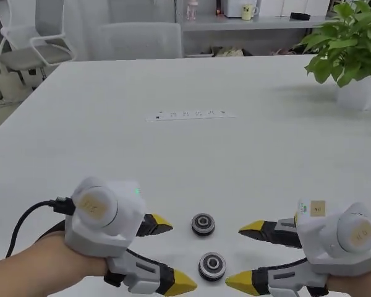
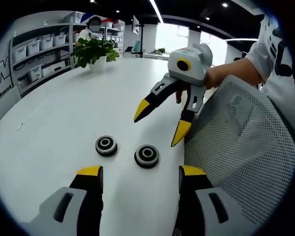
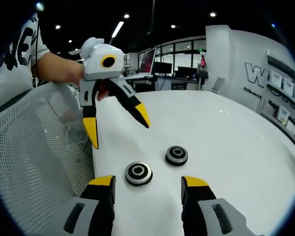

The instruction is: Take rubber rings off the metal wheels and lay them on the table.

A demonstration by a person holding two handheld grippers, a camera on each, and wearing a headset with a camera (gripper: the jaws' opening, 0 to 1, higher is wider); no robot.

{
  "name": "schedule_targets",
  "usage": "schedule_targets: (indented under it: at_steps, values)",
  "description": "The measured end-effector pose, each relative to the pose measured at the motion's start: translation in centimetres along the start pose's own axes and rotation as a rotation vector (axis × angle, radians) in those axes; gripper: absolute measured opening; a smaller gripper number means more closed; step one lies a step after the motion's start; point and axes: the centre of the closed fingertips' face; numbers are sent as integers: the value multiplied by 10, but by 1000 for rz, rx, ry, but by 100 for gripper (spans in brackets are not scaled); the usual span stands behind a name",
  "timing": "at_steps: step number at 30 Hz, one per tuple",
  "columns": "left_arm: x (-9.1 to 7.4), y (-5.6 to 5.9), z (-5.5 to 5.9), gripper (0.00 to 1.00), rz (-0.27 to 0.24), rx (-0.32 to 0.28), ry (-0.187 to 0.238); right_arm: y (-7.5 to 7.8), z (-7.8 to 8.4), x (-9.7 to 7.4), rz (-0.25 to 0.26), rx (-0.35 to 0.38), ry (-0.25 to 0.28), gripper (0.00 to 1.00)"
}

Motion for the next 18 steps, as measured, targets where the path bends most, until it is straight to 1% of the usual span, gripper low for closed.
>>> schedule_targets:
  at_steps: [10, 13, 18]
  values:
    - [10, 0, 3, 52, 17, 22, -21, -1, 3, 5, -26, -8, 10, 42]
    - [12, 1, 3, 50, 23, 22, -23, -1, 3, 6, -29, -8, 13, 41]
    - [18, 2, 2, 44, 29, 41, -20, -2, 5, 9, -35, -7, 13, 39]
Point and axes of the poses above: the centre of the closed fingertips' face, and the gripper's own axes: x roughly forward along the fingers, y roughly to its right, z roughly out of its underside, and after that the axes turned 15 degrees about -x, right-handed
